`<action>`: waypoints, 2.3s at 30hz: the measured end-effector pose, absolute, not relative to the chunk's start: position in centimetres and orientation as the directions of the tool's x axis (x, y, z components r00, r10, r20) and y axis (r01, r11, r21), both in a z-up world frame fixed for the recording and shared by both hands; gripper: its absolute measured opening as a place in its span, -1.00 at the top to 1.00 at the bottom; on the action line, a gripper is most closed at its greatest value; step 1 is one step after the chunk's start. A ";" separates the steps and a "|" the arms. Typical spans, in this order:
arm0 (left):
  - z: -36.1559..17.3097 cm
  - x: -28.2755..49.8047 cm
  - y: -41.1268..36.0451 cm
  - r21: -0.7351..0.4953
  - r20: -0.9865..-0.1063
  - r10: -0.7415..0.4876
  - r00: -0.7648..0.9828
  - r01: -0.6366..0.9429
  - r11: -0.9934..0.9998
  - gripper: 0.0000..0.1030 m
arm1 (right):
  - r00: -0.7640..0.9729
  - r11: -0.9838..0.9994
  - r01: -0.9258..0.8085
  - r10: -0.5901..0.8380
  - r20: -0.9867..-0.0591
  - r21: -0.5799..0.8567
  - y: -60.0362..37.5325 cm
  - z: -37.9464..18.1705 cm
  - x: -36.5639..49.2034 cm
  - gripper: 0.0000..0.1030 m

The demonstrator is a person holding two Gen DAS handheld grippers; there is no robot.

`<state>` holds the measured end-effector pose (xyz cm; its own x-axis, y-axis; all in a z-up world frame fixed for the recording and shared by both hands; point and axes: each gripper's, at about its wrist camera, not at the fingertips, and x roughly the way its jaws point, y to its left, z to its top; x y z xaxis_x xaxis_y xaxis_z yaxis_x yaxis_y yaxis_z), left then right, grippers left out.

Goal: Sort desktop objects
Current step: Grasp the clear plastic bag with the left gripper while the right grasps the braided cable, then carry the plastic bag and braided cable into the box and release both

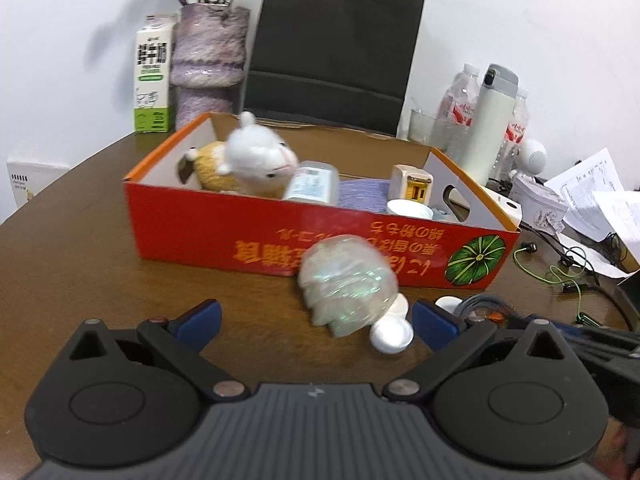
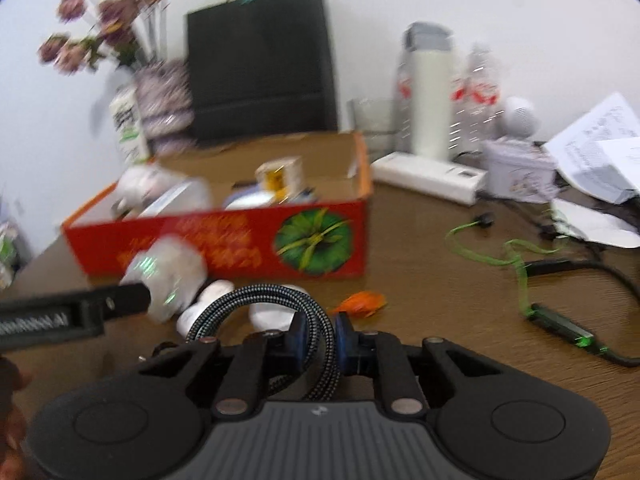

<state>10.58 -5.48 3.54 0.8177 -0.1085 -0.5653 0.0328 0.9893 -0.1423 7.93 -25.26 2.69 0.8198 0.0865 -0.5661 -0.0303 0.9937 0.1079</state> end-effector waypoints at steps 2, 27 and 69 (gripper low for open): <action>3.4 11.5 -6.1 -0.134 -0.566 -0.094 0.819 0.021 0.991 -1.00 | 0.830 0.994 0.004 0.057 -0.554 0.109 -26.2 2.8 8.0 0.73; 7.1 10.3 -1.7 -0.326 -0.454 -0.180 0.873 0.025 0.945 0.28 | 0.916 0.981 0.027 0.052 -0.397 0.191 -26.4 6.4 7.5 0.73; 8.7 27.1 -0.2 -0.223 -0.517 -0.020 0.856 -0.113 0.968 -0.03 | 0.859 0.985 0.057 0.034 -0.511 0.162 -18.1 6.3 28.9 0.63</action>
